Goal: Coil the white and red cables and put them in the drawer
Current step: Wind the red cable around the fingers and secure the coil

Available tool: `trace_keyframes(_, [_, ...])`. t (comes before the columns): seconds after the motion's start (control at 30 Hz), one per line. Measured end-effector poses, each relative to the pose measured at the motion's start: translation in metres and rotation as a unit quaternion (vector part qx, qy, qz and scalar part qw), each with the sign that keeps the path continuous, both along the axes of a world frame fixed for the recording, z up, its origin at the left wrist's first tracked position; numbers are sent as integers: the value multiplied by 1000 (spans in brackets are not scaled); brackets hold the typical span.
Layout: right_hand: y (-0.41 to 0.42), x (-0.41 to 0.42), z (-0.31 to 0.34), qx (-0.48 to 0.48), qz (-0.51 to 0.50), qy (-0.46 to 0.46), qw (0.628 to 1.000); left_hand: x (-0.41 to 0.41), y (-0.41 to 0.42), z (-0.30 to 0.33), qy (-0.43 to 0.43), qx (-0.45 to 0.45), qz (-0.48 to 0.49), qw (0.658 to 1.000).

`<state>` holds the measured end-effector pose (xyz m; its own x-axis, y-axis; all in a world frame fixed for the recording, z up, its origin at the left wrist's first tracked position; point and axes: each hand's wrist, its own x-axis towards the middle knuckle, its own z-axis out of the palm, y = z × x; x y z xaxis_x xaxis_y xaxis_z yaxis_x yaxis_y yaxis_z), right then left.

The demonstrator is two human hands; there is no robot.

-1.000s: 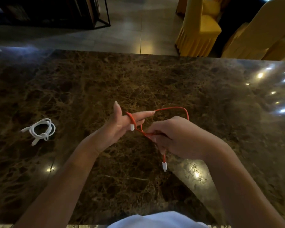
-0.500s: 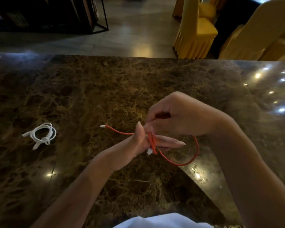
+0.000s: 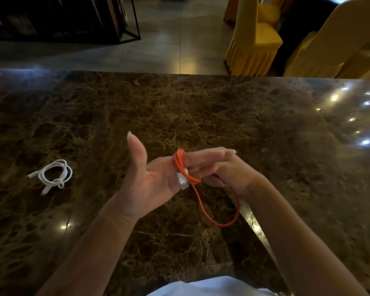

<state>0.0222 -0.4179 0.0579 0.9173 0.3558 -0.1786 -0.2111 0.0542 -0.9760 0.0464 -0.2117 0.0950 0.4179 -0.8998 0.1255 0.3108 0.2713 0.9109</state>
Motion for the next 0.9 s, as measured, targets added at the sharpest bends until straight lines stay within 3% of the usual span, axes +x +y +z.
trace_keyframes(0.1, [6,-9,-5,16,0,27,1000,5,-1,-3,35,-27,32,999])
trace_keyframes(0.33, [-4,-18,11,-113,50,83,989,14,2,-21,-48,78,95,991])
trace_keyframes(0.57, [-1,-16,19,-76,104,166,978,20,6,-33,-79,153,161,972])
trace_keyframes(0.77, [0,-19,23,-115,117,73,984,30,13,-41,-114,209,199,951])
trace_keyframes(0.9, [3,-11,32,-102,21,43,994,15,5,-52,-201,255,202,924])
